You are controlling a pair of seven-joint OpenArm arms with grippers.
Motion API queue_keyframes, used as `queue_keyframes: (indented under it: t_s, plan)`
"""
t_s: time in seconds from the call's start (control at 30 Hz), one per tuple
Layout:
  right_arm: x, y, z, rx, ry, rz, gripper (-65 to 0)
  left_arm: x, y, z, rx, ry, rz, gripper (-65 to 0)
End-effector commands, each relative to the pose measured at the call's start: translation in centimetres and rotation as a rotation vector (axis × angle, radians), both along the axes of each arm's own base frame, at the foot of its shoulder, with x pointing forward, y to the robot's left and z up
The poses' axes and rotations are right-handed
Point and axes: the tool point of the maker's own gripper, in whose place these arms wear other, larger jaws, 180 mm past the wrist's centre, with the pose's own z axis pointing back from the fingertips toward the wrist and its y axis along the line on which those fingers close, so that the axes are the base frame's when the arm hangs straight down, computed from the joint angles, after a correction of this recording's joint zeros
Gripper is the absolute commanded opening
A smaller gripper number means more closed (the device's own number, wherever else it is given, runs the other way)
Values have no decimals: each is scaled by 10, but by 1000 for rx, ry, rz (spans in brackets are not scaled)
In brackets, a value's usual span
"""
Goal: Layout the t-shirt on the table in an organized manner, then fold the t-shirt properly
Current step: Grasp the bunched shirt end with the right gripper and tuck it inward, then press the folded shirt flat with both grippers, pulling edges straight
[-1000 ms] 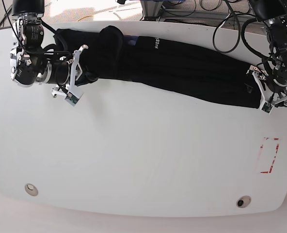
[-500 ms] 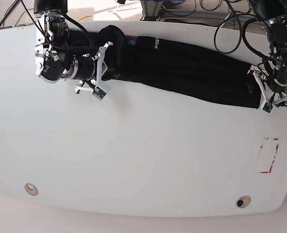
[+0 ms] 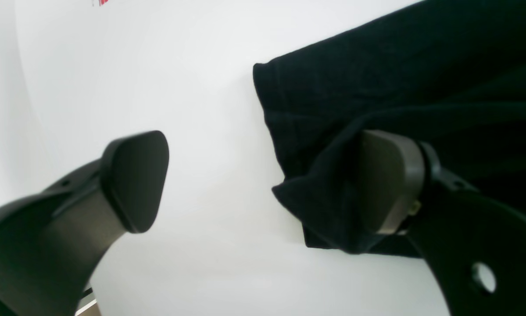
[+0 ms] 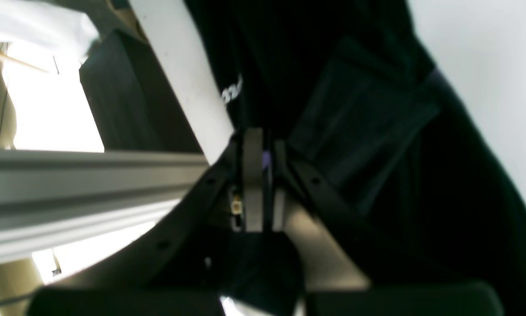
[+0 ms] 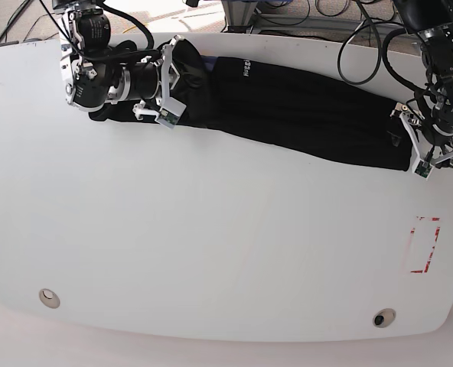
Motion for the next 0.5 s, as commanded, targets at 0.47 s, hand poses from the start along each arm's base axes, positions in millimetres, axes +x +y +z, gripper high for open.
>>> queue_keyframes:
  t_s: [0.47]
  plan:
    - [71,-46,48,6,-206,-141,-629,11,1,21,19,-65,-14,0]
